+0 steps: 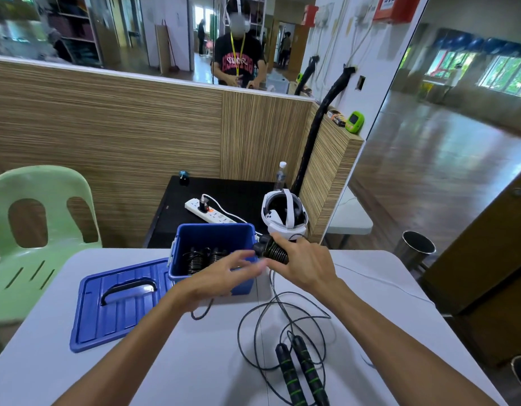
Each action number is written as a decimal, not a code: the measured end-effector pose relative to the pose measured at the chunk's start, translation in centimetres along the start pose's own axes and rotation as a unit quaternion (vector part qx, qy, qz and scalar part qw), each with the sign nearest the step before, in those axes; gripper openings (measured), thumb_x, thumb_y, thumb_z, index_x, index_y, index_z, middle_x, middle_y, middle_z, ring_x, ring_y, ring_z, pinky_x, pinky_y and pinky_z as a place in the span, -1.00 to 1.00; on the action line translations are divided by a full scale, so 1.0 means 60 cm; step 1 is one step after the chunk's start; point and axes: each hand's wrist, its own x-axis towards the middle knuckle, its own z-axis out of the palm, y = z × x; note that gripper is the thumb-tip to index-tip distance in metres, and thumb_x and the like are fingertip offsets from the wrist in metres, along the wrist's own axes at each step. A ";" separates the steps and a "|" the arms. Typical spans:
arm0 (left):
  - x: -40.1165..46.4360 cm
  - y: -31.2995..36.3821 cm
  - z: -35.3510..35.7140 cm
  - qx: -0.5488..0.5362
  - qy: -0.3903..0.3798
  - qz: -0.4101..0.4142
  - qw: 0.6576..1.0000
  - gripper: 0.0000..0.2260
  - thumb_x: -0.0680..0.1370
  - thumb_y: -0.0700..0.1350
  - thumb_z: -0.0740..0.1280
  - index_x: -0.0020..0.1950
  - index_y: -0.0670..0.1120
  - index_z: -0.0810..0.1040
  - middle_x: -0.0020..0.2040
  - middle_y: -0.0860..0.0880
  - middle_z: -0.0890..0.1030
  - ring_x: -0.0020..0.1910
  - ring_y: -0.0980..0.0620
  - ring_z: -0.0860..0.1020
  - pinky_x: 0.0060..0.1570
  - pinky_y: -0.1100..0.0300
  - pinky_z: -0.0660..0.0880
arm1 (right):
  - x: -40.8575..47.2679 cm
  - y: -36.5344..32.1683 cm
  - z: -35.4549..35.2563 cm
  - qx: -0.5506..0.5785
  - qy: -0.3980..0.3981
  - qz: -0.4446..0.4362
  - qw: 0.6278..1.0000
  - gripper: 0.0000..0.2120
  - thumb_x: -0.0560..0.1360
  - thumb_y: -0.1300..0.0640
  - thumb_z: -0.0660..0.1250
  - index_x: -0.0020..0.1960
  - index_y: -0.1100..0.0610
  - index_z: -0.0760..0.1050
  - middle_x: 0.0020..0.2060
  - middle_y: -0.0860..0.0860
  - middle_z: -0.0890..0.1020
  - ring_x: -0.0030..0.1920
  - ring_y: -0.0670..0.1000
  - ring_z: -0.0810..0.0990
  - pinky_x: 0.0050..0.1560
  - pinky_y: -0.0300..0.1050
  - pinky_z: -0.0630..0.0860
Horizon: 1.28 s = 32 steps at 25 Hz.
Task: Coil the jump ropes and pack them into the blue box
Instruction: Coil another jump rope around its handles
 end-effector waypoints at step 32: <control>0.055 -0.086 0.038 -0.120 0.129 0.037 0.984 -0.59 0.59 0.18 0.18 -0.30 -0.08 0.39 -0.45 0.06 0.28 -0.44 0.12 0.22 -0.38 0.28 0.21 | 0.022 -0.015 0.032 0.140 0.005 -0.001 0.990 -0.32 0.39 -0.50 0.13 0.44 -0.26 0.25 -0.04 -0.06 0.64 -0.03 0.03 0.62 -0.13 -0.07 0.52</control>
